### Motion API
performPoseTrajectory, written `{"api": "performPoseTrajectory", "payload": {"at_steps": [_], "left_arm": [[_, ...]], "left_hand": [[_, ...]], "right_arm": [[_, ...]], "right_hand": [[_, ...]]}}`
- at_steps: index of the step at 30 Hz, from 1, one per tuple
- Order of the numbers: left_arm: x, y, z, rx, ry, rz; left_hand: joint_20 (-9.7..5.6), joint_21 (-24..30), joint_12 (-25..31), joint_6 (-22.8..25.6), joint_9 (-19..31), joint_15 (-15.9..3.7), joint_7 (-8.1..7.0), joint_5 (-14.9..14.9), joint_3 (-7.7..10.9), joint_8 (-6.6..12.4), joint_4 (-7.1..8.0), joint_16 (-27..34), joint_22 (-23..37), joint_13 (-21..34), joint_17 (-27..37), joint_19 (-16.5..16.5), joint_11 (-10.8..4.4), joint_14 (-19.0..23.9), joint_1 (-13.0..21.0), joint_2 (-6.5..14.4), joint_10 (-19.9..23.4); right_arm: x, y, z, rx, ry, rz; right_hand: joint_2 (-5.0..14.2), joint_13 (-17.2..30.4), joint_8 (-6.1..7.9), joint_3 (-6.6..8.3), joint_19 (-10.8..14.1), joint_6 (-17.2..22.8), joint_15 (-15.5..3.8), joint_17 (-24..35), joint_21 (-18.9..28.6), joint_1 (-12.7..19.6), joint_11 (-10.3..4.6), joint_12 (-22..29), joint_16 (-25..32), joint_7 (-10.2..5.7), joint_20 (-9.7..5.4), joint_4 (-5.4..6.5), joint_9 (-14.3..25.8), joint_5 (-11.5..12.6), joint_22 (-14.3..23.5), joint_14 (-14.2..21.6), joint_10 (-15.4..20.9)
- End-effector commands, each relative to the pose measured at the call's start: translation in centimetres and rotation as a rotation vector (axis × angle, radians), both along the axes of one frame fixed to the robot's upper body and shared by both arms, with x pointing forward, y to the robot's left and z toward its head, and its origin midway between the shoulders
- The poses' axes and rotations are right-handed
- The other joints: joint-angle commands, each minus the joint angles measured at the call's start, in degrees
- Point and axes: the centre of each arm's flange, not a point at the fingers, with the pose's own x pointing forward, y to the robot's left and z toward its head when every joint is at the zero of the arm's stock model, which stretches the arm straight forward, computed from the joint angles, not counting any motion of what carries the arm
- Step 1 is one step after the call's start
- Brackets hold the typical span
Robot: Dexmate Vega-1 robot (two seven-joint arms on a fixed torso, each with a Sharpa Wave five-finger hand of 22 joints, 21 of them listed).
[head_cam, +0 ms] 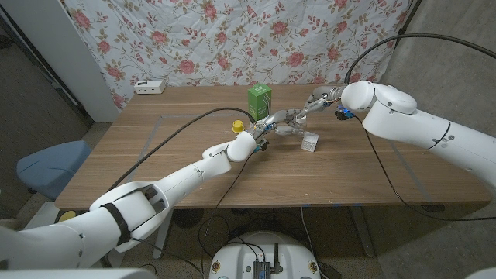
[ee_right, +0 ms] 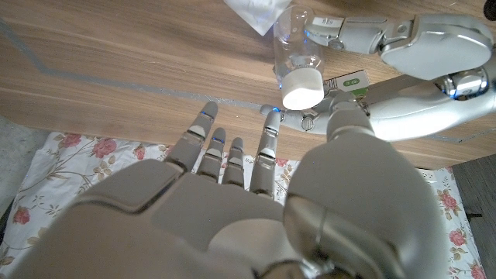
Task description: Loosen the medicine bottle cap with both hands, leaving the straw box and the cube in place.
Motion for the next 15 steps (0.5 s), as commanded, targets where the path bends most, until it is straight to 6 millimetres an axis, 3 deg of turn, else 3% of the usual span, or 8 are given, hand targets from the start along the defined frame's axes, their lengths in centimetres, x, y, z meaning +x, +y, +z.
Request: {"api": "performPoseTrajectory", "payload": {"at_steps": [1,15], "left_arm": [[0.01,-0.04,0.04,0.003,0.001,-0.001],[0.15,-0.09,0.23,0.004,0.002,-0.005]], "left_hand": [[-1.54,0.07,0.30,-0.01,0.19,-3.94,-0.12,0.28,0.40,-0.01,0.07,0.26,0.14,-0.04,0.28,-0.10,-4.02,0.49,0.91,0.49,4.27],[-1.55,0.06,0.30,0.06,0.19,-3.78,-0.14,0.28,0.35,0.01,0.33,0.24,0.14,-0.03,0.27,-0.18,-3.89,0.52,0.54,0.52,4.34]], "right_arm": [[0.48,1.17,-0.47,-0.032,0.003,-0.012],[0.75,1.82,-0.87,-0.079,-0.010,-0.039]], "right_hand": [[-0.27,0.28,0.46,-0.34,0.37,0.84,0.08,0.18,0.35,-0.67,0.11,0.50,0.42,0.08,0.13,0.12,0.18,-0.03,0.18,0.90,0.61],[-0.26,0.26,0.76,-0.21,0.89,1.55,-0.20,0.03,0.47,-0.27,-0.11,0.47,0.42,-0.31,-0.09,-0.48,0.31,0.23,0.18,1.18,0.72]]}}
